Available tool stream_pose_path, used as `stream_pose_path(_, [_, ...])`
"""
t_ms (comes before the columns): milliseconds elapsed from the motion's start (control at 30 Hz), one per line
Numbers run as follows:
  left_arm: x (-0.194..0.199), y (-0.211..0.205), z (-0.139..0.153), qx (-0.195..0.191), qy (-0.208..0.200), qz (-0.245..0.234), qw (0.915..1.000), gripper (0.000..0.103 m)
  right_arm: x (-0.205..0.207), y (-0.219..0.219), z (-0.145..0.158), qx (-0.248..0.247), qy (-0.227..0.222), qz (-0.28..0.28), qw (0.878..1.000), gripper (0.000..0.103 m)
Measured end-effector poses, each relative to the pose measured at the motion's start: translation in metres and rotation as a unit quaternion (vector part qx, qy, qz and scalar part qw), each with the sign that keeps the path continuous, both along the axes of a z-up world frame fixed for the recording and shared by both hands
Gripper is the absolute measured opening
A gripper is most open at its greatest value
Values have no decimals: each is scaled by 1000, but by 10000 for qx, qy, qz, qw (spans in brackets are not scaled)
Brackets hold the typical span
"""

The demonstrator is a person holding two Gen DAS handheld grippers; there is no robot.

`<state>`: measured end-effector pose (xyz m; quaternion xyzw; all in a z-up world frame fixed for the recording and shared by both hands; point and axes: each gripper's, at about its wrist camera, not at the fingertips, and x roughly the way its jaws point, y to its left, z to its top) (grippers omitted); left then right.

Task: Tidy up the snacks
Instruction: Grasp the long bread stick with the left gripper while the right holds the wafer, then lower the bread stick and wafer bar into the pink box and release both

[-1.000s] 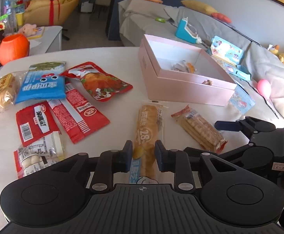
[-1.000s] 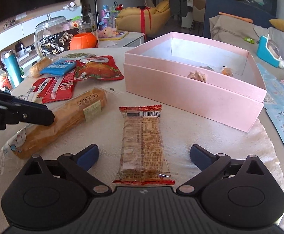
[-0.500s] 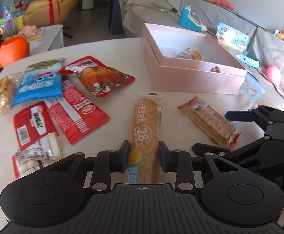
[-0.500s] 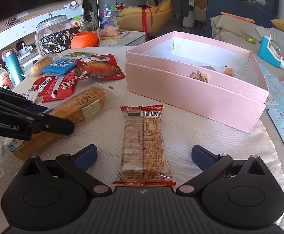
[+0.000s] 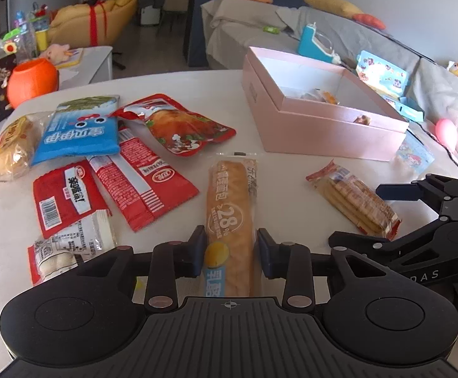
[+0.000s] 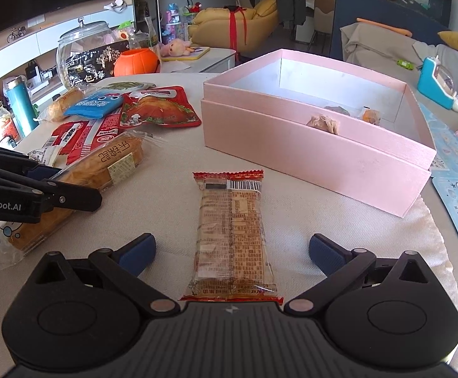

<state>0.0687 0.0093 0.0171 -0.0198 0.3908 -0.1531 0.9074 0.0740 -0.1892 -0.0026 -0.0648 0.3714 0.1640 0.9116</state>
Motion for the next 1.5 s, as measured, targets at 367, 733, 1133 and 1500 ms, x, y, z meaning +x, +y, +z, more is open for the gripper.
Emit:
stream_pose_path(367, [-4, 13, -7, -562, -166, 106, 9982, 41, 0, 1, 0, 24, -24, -22, 10000, 103])
stream_pose_path(733, [-3, 8, -3, -386, -15, 72, 9992, 41, 1, -4, 5, 135, -34, -284, 9995, 85])
stream_pose_path(1133, [0, -4, 2, 119, 136, -58, 9998, 41, -23, -11, 36, 203, -64, -213, 9995, 36])
stream_pose_path(1500, [-10, -10, 61, -215, -510, -315, 9980, 33, -50, -48, 60, 175, -470, -647, 9966, 36])
